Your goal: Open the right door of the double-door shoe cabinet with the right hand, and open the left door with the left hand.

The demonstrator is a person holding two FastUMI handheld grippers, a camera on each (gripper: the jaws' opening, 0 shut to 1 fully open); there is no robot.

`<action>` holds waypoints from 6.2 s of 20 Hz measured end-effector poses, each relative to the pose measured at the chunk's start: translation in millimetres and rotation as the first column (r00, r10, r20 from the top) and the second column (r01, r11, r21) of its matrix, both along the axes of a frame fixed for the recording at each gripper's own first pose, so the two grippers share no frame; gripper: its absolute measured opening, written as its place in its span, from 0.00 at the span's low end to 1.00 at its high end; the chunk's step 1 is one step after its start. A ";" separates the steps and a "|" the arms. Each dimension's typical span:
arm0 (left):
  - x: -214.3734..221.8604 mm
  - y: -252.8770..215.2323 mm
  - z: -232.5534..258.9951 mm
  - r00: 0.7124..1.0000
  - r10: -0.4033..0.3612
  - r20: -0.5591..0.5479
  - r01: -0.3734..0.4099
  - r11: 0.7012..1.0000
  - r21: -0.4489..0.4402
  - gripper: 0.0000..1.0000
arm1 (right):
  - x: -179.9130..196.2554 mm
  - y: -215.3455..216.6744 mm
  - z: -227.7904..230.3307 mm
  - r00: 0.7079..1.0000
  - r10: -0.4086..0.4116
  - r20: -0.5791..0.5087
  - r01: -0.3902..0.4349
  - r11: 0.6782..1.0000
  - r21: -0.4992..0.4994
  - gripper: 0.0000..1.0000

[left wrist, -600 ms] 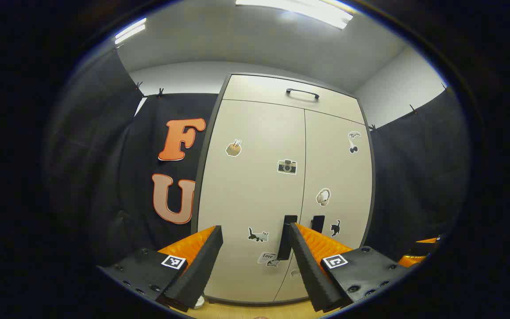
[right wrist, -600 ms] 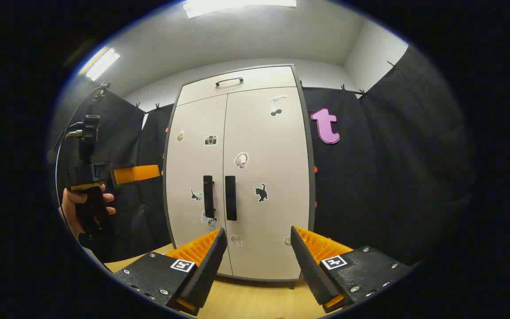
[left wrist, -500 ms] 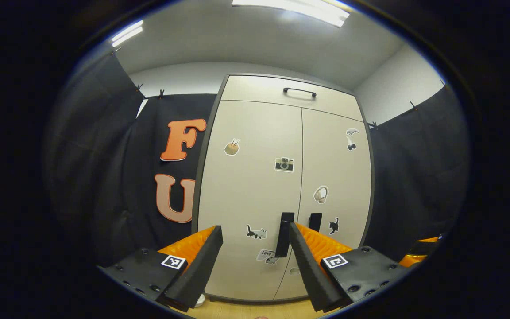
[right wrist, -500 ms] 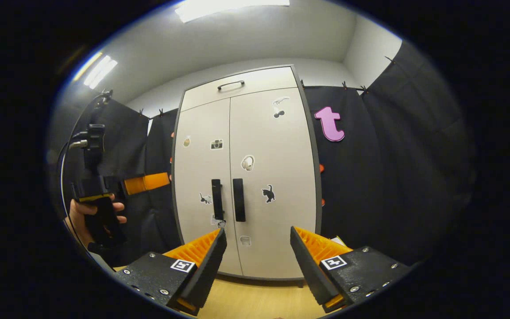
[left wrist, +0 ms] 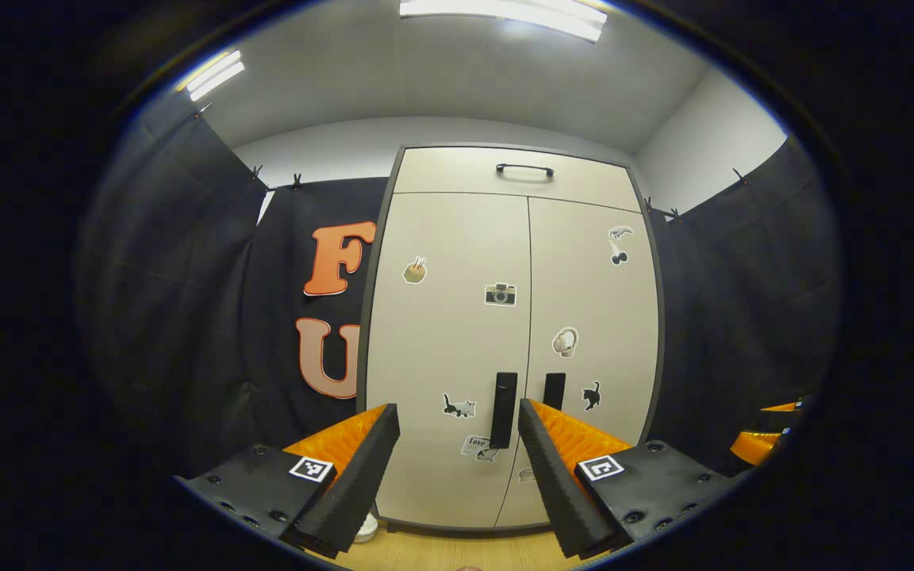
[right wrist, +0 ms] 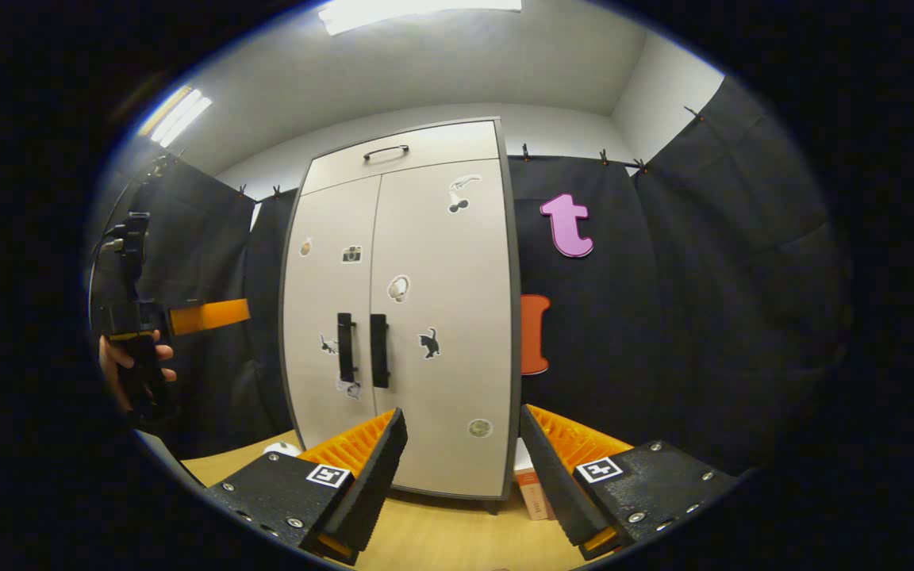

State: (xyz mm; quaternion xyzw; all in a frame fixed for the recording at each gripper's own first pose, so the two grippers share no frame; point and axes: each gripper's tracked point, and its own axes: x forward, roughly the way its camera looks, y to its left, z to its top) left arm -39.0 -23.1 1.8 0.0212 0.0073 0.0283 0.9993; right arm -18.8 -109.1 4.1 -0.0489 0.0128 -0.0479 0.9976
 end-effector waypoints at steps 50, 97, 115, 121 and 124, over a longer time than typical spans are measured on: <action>73.5 98.7 -100.3 0.967 -0.235 -0.103 0.224 0.969 -0.108 0.96 | 110.3 129.7 -93.7 0.981 -0.130 -0.145 0.099 0.974 -0.204 0.93; 33.0 180.6 -54.8 0.994 0.016 -0.105 -0.018 1.000 -0.017 0.96 | 301.7 150.2 -41.4 0.962 -0.098 -0.253 0.097 0.995 -0.018 0.57; 9.3 215.4 -50.9 0.990 0.050 -0.132 -0.051 0.999 -0.006 0.96 | 277.3 155.4 -45.6 0.948 -0.113 -0.298 0.135 0.989 0.053 0.19; -0.4 208.2 -41.1 0.993 0.040 -0.111 -0.042 0.999 -0.016 0.96 | 246.4 153.2 -41.9 0.950 -0.077 -0.301 0.099 0.993 0.058 0.19; -5.0 202.3 -34.8 0.994 0.038 -0.099 -0.040 0.999 -0.013 0.96 | 231.0 151.0 -39.4 0.953 -0.064 -0.296 0.086 0.994 0.063 0.19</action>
